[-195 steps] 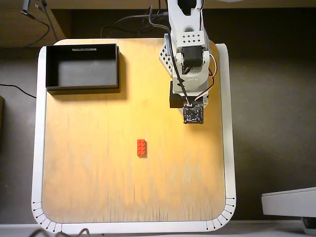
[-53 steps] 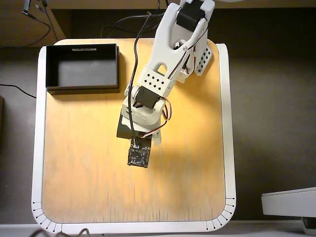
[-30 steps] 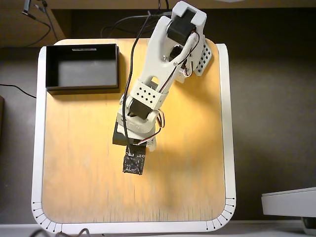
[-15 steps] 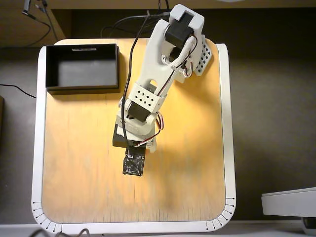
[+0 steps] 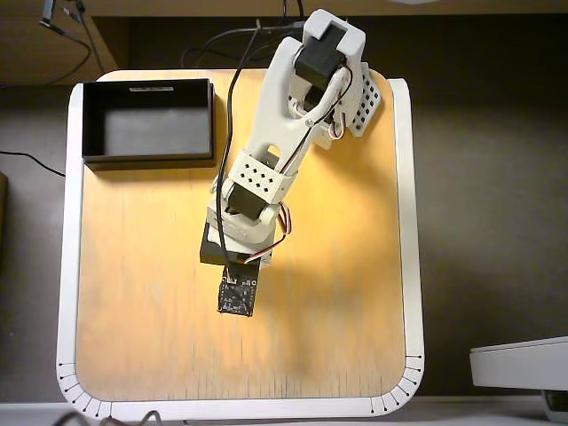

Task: Grasp a lego block and put it in the bin.

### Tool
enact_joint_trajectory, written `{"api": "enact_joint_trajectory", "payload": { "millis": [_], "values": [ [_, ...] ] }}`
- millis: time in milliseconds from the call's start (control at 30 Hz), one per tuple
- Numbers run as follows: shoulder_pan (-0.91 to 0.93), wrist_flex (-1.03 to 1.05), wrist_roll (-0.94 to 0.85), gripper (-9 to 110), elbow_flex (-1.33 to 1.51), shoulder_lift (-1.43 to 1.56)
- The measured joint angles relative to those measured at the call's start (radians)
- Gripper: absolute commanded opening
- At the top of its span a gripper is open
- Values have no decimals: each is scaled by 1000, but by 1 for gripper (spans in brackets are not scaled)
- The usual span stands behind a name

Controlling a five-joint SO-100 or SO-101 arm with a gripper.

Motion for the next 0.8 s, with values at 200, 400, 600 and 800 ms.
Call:
{"api": "enact_joint_trajectory", "payload": {
  "millis": [200,400,600,800],
  "values": [
    [11,0,0,0,0,0],
    [35,0,-72,0,0,17],
    [61,6,-209,0,0,127],
    [109,140,-250,0,0,314]
  ]
}}
